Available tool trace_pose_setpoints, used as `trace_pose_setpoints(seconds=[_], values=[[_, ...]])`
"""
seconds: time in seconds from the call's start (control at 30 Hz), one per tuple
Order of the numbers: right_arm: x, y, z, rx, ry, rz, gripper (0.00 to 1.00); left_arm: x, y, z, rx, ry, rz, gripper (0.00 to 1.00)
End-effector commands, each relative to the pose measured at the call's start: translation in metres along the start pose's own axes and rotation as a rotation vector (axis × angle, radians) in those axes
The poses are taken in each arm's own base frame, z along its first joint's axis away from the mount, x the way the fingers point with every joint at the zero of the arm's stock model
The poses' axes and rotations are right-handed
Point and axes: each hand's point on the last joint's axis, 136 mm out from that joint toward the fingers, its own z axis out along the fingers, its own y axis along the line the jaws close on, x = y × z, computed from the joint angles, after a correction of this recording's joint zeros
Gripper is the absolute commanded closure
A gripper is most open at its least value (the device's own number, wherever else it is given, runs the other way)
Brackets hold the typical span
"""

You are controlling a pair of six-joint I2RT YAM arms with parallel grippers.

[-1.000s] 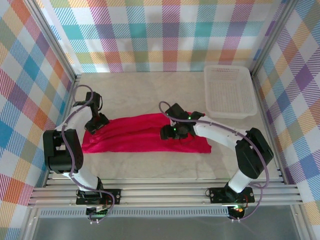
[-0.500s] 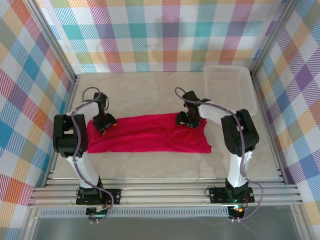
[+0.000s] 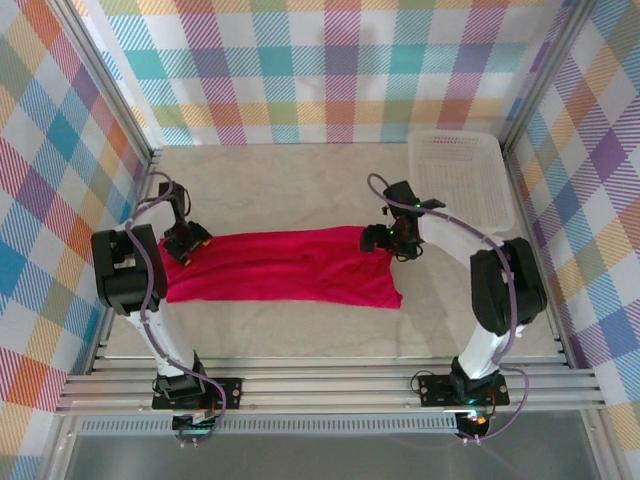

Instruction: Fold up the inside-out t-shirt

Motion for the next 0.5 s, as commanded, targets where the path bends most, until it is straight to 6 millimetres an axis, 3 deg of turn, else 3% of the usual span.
trace_pose_setpoints(seconds=[0.0,0.2,0.37,0.47], values=[[0.01,-0.01,0.004,0.009,0.055,0.004,0.11,0.0,-0.005,-0.038,-0.032,-0.074,0.086,0.38],[0.006,0.006,0.026,-0.066,0.102,0.016,0.22,0.006,-0.009,-0.066,0.001,-0.106,0.118,0.38],[0.014,0.008,0.038,-0.055,0.132,0.011,0.22,0.011,-0.008,-0.068,0.02,-0.1,0.114,0.38],[0.022,0.019,0.044,-0.075,0.155,0.005,0.25,0.013,-0.009,-0.067,0.031,-0.092,0.112,0.38]])
